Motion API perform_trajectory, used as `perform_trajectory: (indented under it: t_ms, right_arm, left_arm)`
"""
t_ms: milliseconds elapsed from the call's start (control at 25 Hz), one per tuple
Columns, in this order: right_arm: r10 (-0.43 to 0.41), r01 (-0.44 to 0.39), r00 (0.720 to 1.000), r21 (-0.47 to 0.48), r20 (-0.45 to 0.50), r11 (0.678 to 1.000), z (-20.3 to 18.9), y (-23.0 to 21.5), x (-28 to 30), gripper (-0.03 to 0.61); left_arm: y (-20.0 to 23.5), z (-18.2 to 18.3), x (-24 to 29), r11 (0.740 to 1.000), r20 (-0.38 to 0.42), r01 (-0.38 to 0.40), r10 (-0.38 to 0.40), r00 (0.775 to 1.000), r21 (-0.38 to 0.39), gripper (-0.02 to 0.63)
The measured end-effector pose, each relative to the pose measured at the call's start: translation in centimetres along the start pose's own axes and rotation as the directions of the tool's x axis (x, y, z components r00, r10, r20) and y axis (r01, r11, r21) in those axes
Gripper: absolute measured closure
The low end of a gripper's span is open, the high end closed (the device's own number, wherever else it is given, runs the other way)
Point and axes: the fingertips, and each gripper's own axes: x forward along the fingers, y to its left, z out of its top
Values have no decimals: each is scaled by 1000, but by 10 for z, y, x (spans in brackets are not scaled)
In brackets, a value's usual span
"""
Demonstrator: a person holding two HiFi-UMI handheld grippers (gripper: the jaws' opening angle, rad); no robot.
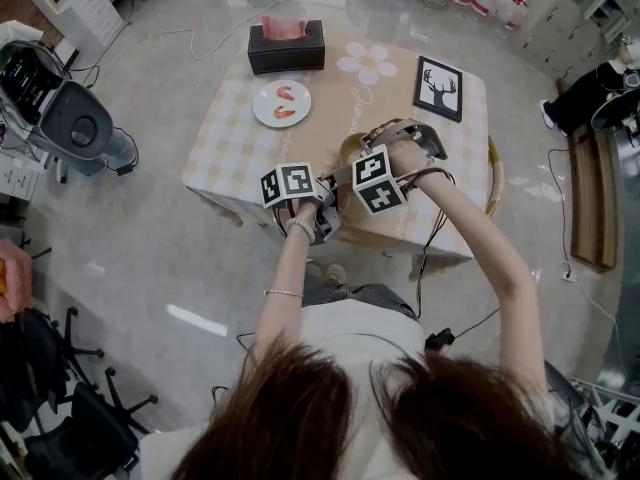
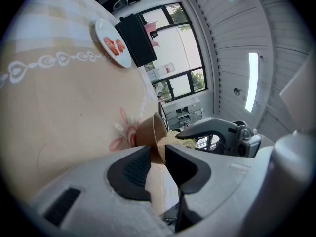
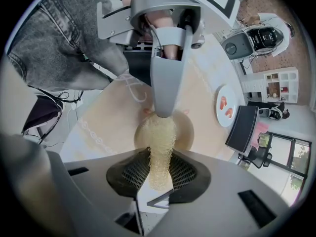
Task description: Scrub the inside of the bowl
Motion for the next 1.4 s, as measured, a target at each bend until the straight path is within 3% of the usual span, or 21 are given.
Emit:
perform_trajectory:
  t_ms: [1400]
  right_arm:
    - [-34,33,999,23,1,999,-13,-42,7,483]
  left_arm:
    - [-1,-1,-1,1000,5,-4,4,1000,-8,523]
